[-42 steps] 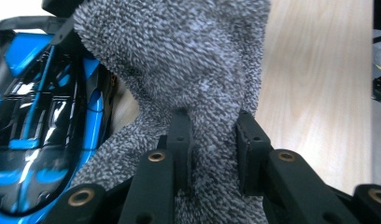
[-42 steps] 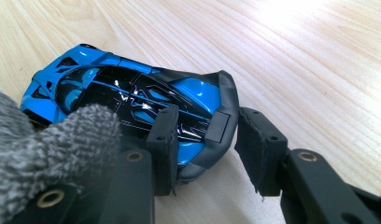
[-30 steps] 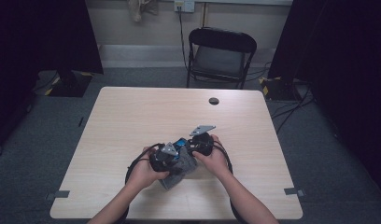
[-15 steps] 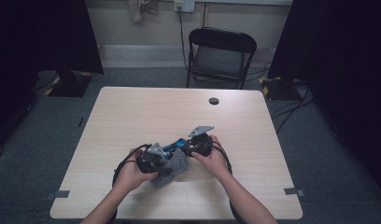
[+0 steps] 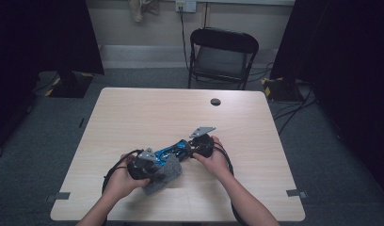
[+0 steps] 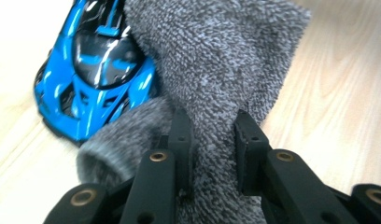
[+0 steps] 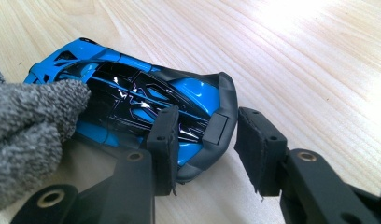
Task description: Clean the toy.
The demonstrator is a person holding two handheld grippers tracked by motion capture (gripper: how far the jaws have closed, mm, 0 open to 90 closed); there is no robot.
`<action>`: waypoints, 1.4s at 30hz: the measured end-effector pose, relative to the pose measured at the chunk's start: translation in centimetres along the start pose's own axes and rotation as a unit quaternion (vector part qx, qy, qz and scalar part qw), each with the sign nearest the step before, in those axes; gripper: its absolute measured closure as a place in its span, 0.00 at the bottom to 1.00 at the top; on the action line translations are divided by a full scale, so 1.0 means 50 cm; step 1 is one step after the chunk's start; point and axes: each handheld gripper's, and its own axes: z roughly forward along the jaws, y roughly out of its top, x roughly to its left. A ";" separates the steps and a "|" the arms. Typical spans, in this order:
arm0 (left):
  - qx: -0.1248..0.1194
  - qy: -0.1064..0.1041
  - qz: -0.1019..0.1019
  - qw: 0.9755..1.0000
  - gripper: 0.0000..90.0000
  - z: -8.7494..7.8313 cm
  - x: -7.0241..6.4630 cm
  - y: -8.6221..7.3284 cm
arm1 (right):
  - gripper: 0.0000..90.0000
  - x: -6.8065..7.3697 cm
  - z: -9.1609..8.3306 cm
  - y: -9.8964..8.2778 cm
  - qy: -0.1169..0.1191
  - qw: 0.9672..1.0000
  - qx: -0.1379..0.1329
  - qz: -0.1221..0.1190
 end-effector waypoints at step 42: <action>0.001 0.018 0.001 1.000 0.80 0.053 -0.006 0.039 | 0.66 0.002 0.001 0.004 0.003 1.000 0.006 -0.011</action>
